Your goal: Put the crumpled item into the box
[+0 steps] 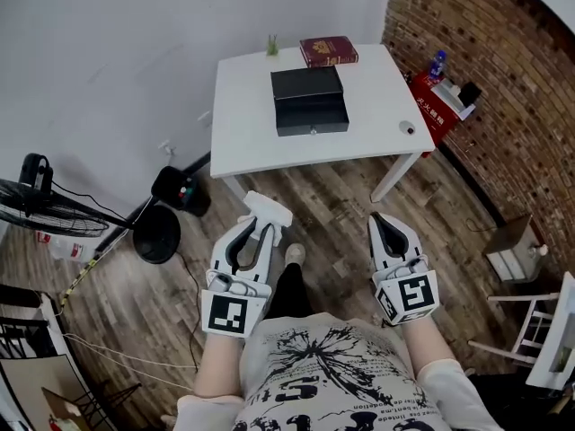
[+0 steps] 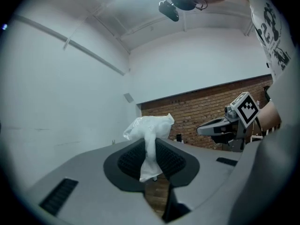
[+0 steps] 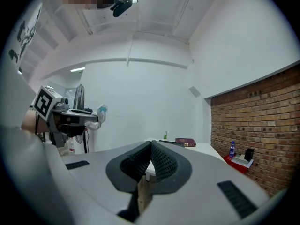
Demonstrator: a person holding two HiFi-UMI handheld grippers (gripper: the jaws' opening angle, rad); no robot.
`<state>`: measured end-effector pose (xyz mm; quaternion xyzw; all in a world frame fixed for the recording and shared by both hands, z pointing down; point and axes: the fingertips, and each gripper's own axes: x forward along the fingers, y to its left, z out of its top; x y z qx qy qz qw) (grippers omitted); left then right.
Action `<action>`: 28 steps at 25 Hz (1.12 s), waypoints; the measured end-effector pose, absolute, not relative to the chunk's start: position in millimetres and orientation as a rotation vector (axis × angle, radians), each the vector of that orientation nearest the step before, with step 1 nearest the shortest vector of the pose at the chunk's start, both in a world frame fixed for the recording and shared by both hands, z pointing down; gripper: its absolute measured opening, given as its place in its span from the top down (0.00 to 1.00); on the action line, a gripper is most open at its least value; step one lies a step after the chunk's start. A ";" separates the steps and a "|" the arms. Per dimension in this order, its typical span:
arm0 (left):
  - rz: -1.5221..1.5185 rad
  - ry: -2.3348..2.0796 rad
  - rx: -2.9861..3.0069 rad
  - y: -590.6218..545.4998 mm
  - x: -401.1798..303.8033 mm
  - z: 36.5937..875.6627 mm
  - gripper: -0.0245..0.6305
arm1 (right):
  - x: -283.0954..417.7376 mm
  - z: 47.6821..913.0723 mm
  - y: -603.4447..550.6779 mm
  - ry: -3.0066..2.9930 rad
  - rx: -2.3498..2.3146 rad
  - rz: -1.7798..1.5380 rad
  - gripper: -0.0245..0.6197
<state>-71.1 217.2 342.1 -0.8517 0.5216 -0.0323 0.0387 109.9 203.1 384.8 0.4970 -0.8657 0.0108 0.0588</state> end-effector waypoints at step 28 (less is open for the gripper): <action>-0.348 1.267 -2.769 -210.9 -109.5 379.8 0.85 | 35.1 392.4 -217.1 -2.494 1.520 0.107 0.94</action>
